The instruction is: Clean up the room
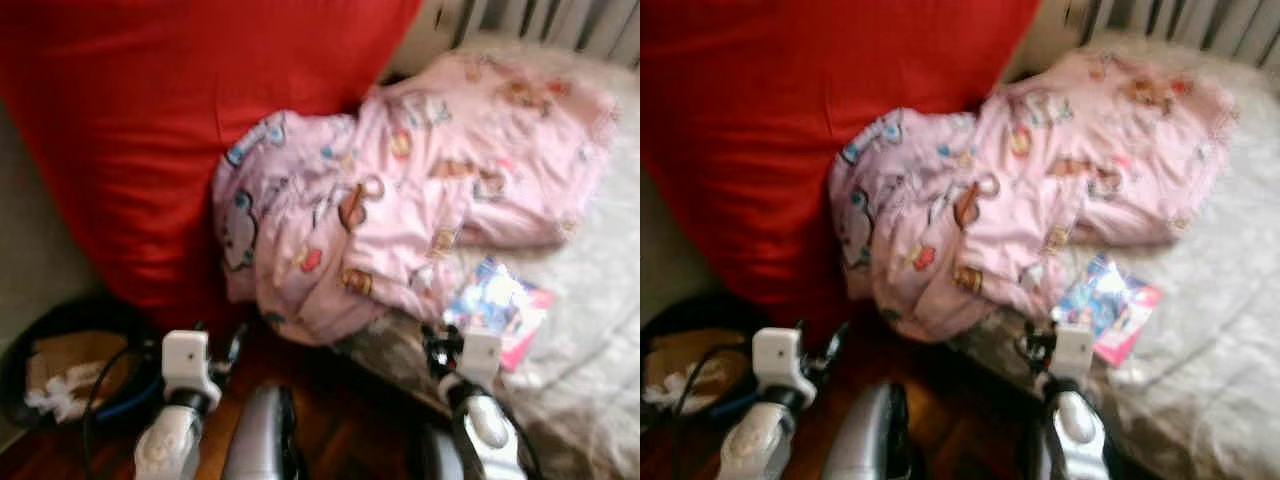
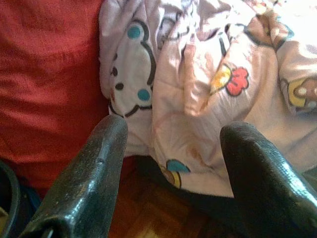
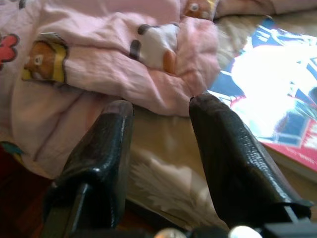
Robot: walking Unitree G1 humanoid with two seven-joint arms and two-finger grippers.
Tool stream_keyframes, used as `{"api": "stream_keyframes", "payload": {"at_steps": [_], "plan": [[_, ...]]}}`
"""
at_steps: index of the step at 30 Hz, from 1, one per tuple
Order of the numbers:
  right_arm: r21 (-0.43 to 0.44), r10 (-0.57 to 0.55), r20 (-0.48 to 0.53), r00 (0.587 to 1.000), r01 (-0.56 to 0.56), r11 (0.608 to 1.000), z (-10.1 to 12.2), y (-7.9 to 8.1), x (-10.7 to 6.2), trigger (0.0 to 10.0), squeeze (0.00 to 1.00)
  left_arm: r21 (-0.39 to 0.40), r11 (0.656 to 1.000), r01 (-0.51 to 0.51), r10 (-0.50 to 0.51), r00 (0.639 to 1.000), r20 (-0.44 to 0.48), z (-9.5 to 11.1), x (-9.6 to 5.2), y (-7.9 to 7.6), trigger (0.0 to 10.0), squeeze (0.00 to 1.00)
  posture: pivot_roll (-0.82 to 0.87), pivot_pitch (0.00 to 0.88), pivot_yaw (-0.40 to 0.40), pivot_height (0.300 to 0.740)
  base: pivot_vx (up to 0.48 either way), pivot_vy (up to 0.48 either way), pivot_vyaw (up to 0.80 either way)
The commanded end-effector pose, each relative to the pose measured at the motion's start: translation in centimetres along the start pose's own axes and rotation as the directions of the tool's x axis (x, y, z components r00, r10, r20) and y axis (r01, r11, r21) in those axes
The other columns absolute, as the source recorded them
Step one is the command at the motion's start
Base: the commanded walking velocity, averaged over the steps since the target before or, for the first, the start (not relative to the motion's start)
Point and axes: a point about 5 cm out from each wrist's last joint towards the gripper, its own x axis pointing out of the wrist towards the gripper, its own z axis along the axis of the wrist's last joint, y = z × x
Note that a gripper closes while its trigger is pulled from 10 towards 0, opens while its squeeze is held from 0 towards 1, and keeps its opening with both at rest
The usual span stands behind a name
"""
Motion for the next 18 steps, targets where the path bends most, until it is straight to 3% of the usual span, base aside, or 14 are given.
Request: {"api": "stream_keyframes", "payload": {"at_steps": [1,6,16,18], "plan": [[0.008,-0.083,-0.003,0.997,0.084,0.996,0.2,-1.6,0.0,10.0,0.00,-0.012,1.000,0.005,-0.005,1.000,-0.017,-0.4,-0.4,-0.2,10.0,0.00,0.12,0.125,-0.005,0.579,0.000,0.000,0.00],[0.037,-0.255,0.012,0.967,0.255,0.966,0.9,-4.1,0.1,10.0,0.00,-0.013,1.000,0.009,-0.009,1.000,-0.019,-0.4,-0.3,-0.2,10.0,0.00,0.12,0.126,-0.005,0.579,0.000,0.000,0.00],[0.042,-0.289,-0.001,0.957,0.289,0.957,0.9,-4.7,0.0,10.0,0.00,-0.017,1.000,0.021,-0.021,1.000,-0.019,-0.4,-0.2,-0.3,10.0,0.00,0.12,0.124,-0.004,0.579,0.000,0.000,0.00],[0.046,-0.283,-0.013,0.959,0.283,0.958,0.8,-4.6,0.2,10.0,0.00,-0.016,1.000,0.022,-0.022,1.000,-0.020,-0.3,-0.2,-0.3,10.0,0.00,0.12,0.124,-0.005,0.579,0.000,0.000,-0.61]]}}
